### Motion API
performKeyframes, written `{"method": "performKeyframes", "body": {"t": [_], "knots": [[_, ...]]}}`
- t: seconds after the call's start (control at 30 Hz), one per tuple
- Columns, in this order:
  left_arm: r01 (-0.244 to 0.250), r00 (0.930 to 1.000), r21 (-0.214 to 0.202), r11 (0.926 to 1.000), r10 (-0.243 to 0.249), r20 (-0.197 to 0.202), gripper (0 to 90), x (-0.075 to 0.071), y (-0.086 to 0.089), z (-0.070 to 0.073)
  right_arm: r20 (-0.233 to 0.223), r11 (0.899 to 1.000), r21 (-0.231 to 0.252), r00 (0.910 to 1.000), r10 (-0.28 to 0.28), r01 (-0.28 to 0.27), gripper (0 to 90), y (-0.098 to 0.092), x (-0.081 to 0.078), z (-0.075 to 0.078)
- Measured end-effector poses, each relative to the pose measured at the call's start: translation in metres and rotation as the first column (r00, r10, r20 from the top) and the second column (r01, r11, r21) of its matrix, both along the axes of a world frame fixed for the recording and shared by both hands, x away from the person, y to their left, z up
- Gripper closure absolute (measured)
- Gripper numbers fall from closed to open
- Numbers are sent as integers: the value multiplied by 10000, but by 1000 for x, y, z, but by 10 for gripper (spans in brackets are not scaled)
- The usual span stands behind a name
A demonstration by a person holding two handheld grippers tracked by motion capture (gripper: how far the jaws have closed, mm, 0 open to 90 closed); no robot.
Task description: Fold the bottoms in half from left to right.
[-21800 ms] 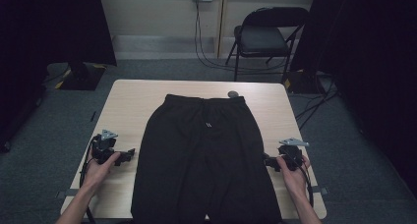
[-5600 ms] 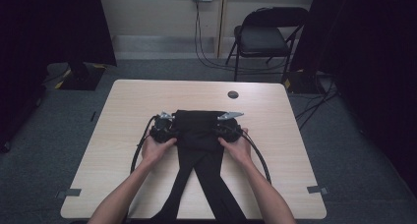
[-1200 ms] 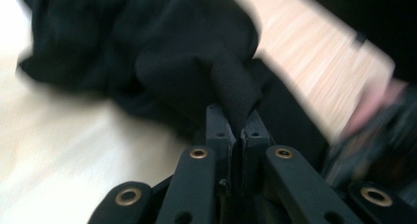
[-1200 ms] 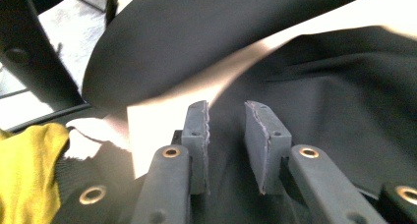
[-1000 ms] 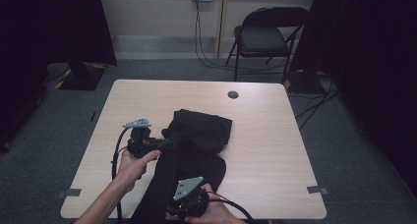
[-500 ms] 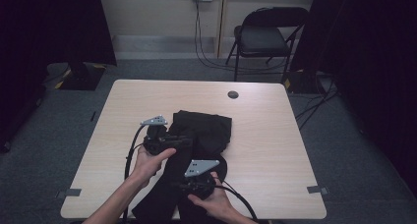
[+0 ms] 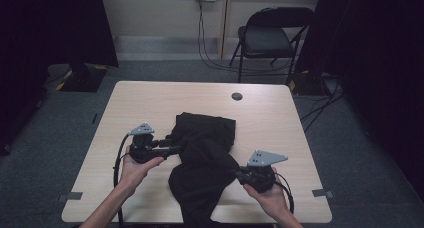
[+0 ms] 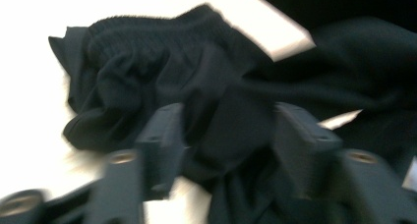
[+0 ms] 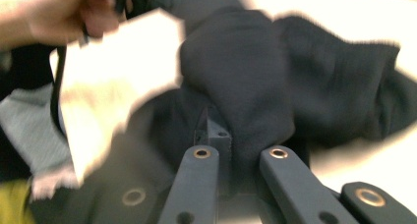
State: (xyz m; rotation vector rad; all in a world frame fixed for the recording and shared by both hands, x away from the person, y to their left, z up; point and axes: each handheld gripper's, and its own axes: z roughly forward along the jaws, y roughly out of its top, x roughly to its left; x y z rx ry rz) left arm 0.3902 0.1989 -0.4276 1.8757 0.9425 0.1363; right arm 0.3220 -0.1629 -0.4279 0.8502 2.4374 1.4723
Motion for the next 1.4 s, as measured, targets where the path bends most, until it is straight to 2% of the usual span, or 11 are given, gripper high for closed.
{"method": "performKeyframes", "body": {"t": [0.1,0.23,0.4,0.47,0.53,0.57,0.67,0.77,0.97,1.17,1.4], "knots": [[739,9972,1352,9881,-747,13,625,-5,-13,-13,-435,9963,-787,9985,317,-351,867,1,-8,-19],[1086,9939,2543,9610,-1007,-439,724,-7,-27,-37,-490,9869,-1605,9988,70,-148,561,5,-11,-30],[1314,9912,3699,9197,-1151,-659,825,-7,-36,-50,-10,9895,-1295,9979,-648,642,360,5,4,-15],[1456,9891,3917,9085,-1246,-787,866,-6,-34,-54,72,9889,-1187,9960,-893,895,359,8,10,-12],[1335,9910,4139,9005,-1161,-671,882,-6,-32,-54,272,9900,-1153,9966,-782,808,504,14,11,-10],[1089,9939,4295,8965,-920,-600,884,-6,-29,-53,103,9959,-845,9994,338,-328,671,22,3,-9],[902,9955,4149,9054,-697,-644,883,-5,-25,-54,-30,9869,-1162,9937,1122,-1118,780,32,-8,-12],[808,9958,4129,9072,-560,-718,872,-4,-19,-53,-749,9694,-1826,9855,1524,-1638,724,35,-15,-29],[55,9993,2997,9540,56,-360,703,-1,-7,-37,-953,9794,-1935,9946,399,-579,408,7,-11,-35],[-676,9977,1966,9781,644,229,632,8,7,-19,-632,9873,-1508,9961,-608,507,317,-32,-17,-29],[-1323,9899,1634,9776,1218,727,564,35,9,-9,-167,9862,-889,9898,-1414,1394,356,-49,6,-13]]}}
